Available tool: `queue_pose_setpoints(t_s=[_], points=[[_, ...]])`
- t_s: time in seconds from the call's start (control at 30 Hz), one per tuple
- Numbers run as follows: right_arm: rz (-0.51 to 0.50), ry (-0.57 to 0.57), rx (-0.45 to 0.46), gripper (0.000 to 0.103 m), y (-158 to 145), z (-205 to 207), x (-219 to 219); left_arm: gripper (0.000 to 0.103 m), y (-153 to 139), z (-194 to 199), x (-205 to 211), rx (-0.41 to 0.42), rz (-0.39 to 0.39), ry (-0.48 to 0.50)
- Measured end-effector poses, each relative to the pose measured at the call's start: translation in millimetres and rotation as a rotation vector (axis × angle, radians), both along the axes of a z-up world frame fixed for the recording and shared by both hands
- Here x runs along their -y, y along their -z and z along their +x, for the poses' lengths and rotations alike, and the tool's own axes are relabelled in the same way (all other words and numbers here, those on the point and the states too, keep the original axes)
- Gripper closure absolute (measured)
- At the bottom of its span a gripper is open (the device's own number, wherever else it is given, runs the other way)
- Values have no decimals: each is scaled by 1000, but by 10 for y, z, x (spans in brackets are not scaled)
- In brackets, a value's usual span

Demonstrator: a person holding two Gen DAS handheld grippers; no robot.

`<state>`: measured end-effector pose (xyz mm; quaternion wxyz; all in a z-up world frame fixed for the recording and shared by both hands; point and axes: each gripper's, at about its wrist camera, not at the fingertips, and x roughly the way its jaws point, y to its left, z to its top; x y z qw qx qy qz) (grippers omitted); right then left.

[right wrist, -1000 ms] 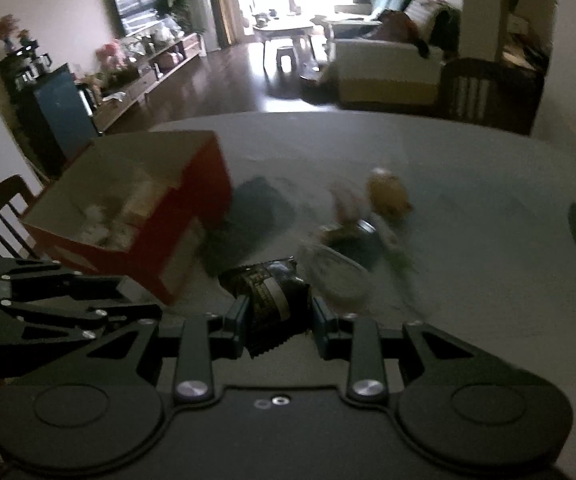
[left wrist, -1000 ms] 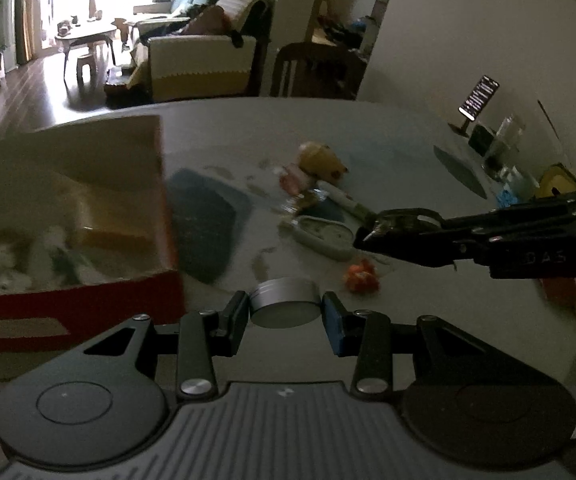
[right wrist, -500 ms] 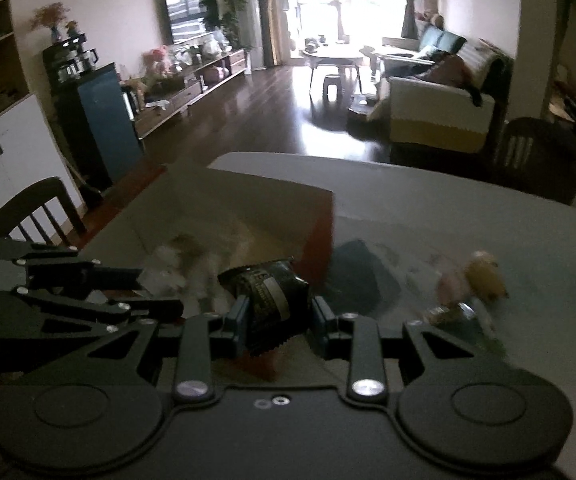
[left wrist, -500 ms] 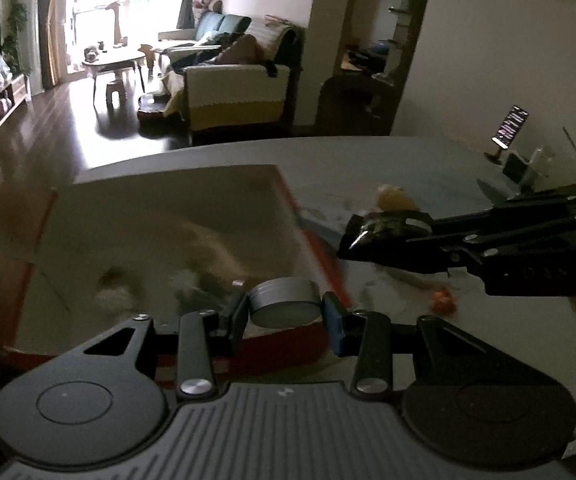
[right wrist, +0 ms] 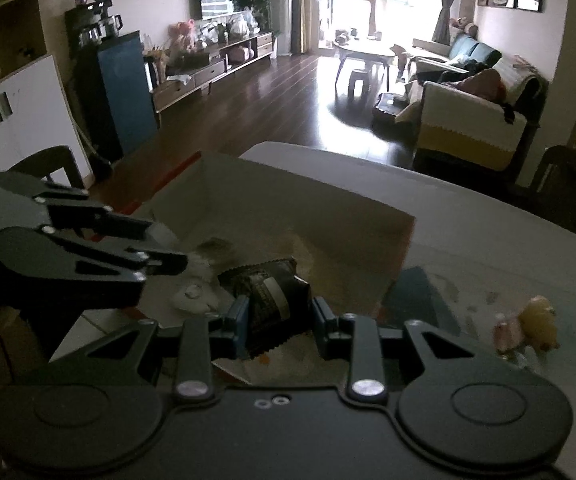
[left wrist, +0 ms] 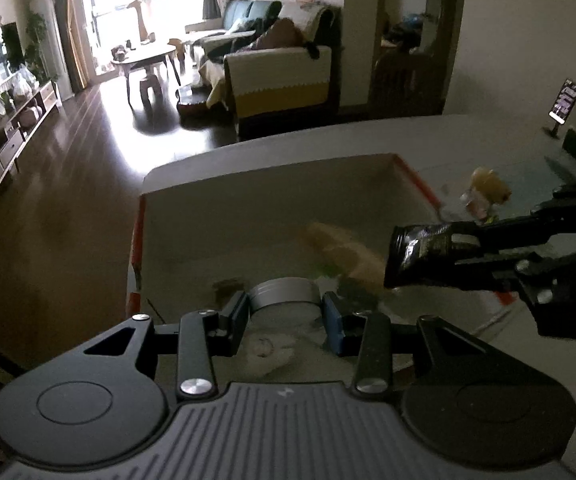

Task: Organize objects
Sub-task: 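Carry the tape roll and snack pack over the cardboard box with both tools, then open both tools to drop the tape roll and snack pack into the box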

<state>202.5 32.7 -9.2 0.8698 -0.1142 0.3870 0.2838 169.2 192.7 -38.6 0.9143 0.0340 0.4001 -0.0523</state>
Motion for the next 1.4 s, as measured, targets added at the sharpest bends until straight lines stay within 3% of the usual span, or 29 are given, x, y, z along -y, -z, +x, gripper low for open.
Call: queue_pose_setpoints(t_s=[0.47, 0.87, 1.13, 1.4], points=[[-80, -85, -25, 71, 356, 75, -462, 64, 350, 625, -175, -112, 32, -18], [-112, -64, -90, 69, 577, 188, -597, 64, 640, 907, -24, -226, 75, 8], [-73, -75, -127, 62, 512, 180, -528, 64, 746, 974, 60, -298, 87, 30], [-16, -77, -122, 51, 304, 68, -375, 62, 763, 949, 115, -301, 89, 19]])
